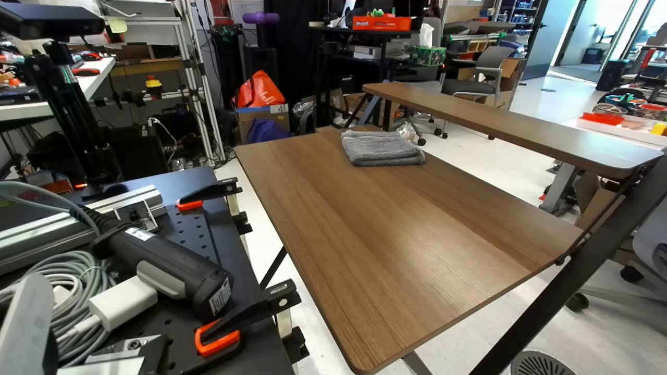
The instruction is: Slide the grey towel towards the edge of the table.
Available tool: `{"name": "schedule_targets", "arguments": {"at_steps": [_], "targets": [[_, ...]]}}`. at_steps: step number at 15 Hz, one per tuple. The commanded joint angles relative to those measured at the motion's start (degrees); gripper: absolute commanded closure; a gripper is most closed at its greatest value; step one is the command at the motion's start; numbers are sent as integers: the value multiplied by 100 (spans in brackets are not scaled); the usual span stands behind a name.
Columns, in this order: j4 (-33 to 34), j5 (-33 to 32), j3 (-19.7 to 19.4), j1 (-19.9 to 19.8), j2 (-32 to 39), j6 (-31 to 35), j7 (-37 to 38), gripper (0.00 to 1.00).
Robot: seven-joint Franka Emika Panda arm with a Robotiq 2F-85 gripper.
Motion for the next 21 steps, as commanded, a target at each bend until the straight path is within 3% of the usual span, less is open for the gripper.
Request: {"name": "schedule_targets", "arguments": {"at_steps": [1, 7, 12, 21], "targets": [[9, 34, 76, -88, -4, -23, -33, 0], [272, -66, 18, -202, 654, 235, -249, 0], [774, -156, -78, -456, 1650, 552, -313, 0], [2551, -482, -17, -596, 3711, 793, -15, 0]]}}
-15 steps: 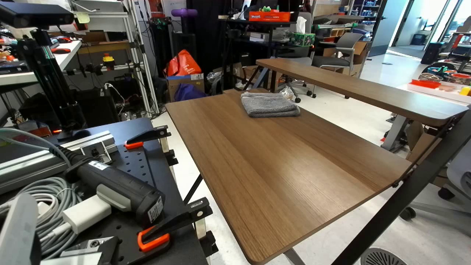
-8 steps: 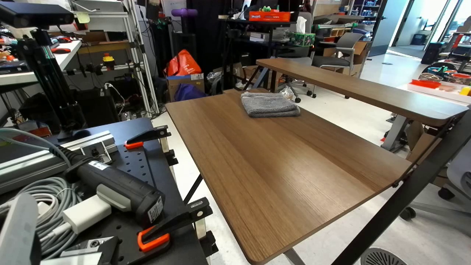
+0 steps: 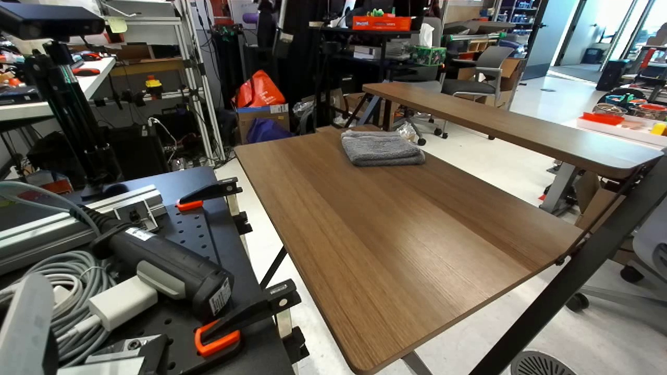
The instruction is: Slide the grey towel towards the edge of the table.
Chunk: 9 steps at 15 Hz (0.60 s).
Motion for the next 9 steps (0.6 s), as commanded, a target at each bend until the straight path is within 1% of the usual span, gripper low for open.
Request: {"name": "schedule_targets", "arguments": {"at_steps": [1, 5, 9], "targets": [[1006, -259, 46, 1, 941, -37, 227, 0], [1916, -430, 54, 72, 1821, 25, 387, 0], [2519, -687, 52, 278, 2506, 380, 632, 0]]}}
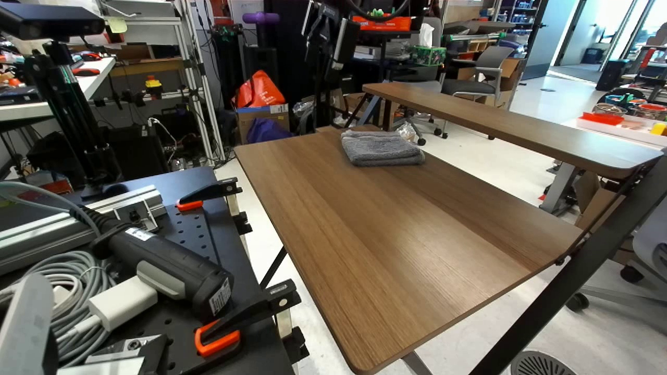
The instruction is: Slide the grey towel towards the edge of the table.
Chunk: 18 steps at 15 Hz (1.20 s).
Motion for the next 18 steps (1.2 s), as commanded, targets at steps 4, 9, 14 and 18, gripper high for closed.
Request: {"name": "schedule_targets", "arguments": {"at_steps": [4, 9, 14, 18], "targets": [[965, -658, -50, 409, 1020, 639, 621, 0], [1555, -993, -178, 514, 1558, 741, 815, 0], [2209, -1158, -302, 540, 2153, 690, 873, 0], [2676, -1272, -370, 635, 2634, 766, 893, 0]]}}
